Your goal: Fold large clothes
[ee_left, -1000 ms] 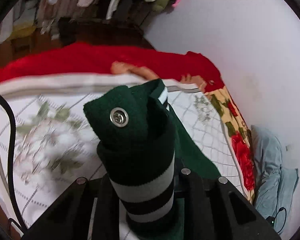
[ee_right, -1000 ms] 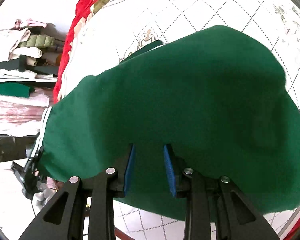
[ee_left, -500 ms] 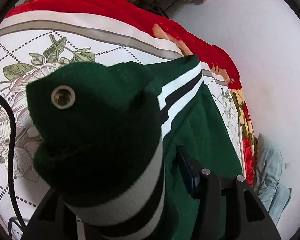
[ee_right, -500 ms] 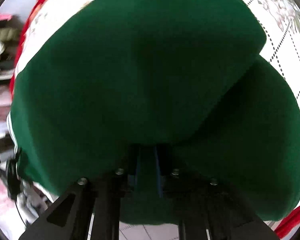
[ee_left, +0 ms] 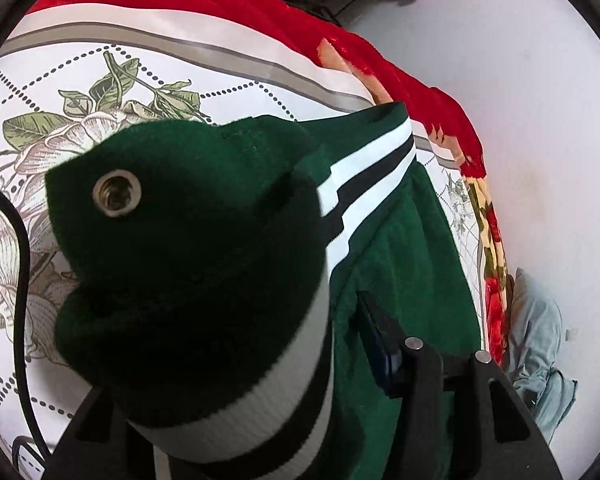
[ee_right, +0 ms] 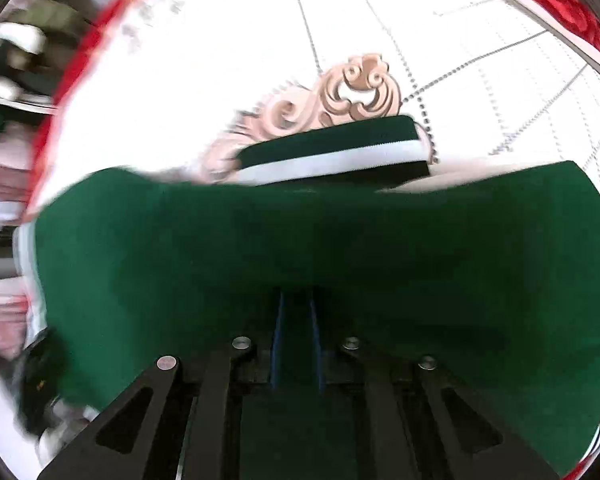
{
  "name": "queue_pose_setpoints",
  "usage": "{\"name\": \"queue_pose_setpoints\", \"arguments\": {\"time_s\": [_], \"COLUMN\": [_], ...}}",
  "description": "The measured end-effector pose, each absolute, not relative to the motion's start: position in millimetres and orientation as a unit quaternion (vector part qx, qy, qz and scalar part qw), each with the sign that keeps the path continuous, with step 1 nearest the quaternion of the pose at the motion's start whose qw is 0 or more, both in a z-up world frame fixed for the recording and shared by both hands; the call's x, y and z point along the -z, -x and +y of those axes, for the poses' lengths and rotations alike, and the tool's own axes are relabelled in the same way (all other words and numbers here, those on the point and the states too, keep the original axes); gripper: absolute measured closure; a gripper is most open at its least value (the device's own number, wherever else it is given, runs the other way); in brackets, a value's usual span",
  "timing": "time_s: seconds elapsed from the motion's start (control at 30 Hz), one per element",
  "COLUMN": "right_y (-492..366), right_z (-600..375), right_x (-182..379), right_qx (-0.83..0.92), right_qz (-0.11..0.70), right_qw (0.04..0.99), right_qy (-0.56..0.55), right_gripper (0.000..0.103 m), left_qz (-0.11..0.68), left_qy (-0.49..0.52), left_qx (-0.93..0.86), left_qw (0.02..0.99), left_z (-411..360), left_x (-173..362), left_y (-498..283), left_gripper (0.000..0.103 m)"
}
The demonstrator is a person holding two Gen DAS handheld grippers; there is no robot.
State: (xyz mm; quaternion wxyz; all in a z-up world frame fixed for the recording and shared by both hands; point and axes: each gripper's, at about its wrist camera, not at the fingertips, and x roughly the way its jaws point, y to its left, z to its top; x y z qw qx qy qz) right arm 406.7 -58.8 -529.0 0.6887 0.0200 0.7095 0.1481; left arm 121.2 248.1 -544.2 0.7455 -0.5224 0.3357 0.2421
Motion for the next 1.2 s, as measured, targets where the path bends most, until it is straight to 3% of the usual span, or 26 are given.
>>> {"name": "queue_pose_setpoints", "arguments": {"time_s": [0.2, 0.37, 0.6, 0.77, 0.87, 0.9, 1.07, 1.2], "right_y": [-408.0, -378.0, -339.9, -316.8, -310.2, -308.7, -306.6, -309.4], "right_z": [-60.9, -124.7, -266.9, -355.5, -355.8, -358.1, -368.6, -377.2], "right_x": [512.4, 473.7, 443.5, 460.4, 474.3, 481.1, 514.9, 537.6], "right_qx": [-0.14, -0.147, -0.045, -0.014, -0.023, -0.031, -0.052, -0.068], "right_qz": [0.711, 0.693, 0.673, 0.683, 0.69, 0.691, 0.697, 0.69], "right_qw": [0.687, 0.696, 0.728, 0.716, 0.711, 0.708, 0.676, 0.658], "right_qy": [-0.045, -0.117, -0.124, -0.147, -0.135, -0.143, -0.235, -0.294], "right_gripper": [0.088, 0.087, 0.086, 0.084, 0.066, 0.064, 0.064, 0.064], "left_qz": [0.341, 0.353, 0.33, 0.32, 0.322, 0.324, 0.339, 0.373], "left_qy": [0.511, 0.439, 0.374, 0.273, 0.21, 0.193, 0.154, 0.16], "left_qx": [-0.247, -0.288, -0.288, -0.254, -0.197, -0.17, -0.024, 0.081], "left_qw": [0.749, 0.774, 0.817, 0.871, 0.902, 0.91, 0.928, 0.91], "left_z": [245.8, 232.5, 216.3, 189.7, 149.2, 130.0, 21.1, -67.3], "left_x": [538.9, 516.2, 454.6, 392.3, 362.6, 355.0, 335.7, 351.6], "left_y": [-126.2, -135.3, -146.9, -177.4, -204.1, -215.2, -245.8, -262.0], "left_gripper": [0.053, 0.079, 0.083, 0.083, 0.084, 0.084, 0.085, 0.085]}}
